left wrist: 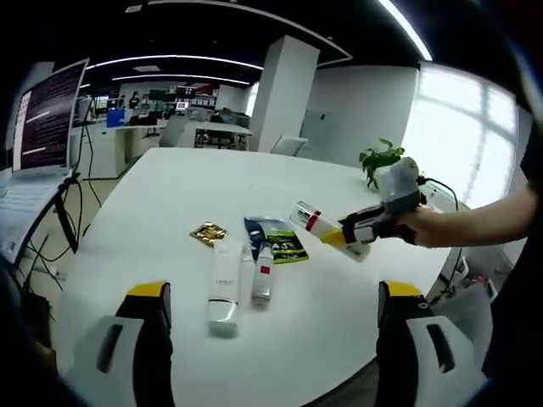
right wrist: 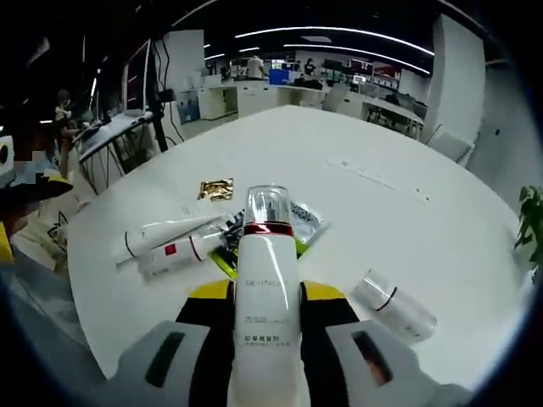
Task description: Arrange the skincare products in the storage area until every visible bottle or jar stands upright without overlapping.
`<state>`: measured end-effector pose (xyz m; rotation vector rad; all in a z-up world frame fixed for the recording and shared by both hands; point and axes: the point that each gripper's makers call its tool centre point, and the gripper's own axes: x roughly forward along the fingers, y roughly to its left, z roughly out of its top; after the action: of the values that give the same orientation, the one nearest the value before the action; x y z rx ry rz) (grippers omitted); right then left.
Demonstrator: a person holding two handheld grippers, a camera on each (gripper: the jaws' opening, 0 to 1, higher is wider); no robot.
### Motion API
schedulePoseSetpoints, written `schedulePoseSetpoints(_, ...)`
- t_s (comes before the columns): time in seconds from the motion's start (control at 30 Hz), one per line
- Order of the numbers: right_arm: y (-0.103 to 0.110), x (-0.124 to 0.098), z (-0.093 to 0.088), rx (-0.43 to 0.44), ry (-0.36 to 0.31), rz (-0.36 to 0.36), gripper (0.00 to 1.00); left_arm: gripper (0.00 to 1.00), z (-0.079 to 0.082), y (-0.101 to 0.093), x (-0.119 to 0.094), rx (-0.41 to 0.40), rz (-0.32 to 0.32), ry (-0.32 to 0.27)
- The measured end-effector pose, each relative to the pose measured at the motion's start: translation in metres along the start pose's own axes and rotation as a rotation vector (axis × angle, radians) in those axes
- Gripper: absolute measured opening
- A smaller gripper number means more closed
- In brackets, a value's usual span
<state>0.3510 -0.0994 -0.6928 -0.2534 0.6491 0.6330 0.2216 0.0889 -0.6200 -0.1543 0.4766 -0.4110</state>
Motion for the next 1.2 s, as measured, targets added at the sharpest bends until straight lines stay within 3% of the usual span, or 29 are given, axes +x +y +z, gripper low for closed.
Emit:
schedulePoseSetpoints(0.3,0.026,-0.033,0.021,0.049,-0.110,0.007,0.28,0.93,0.006,-0.022,0.008,0.004,-0.064,-0.005)
schedulePoseSetpoints(0.53,0.052,-0.058,0.040,0.059,-0.183,0.026,0.28,0.93,0.021,-0.037,0.009,-0.005,-0.097,-0.031)
schedulePoseSetpoints(0.67,0.068,-0.075,0.049,0.044,-0.227,0.031,0.28,0.93,0.033,-0.047,0.011,-0.056,-0.136,-0.063)
schedulePoseSetpoints(0.77,0.077,-0.083,0.054,0.028,-0.252,0.033,0.28,0.93,0.041,-0.052,0.013,-0.148,-0.175,-0.086)
schedulePoseSetpoints(1.2,0.105,-0.118,0.082,-0.040,-0.355,0.046,0.28,0.87,0.075,-0.085,0.013,-0.240,-0.274,-0.136)
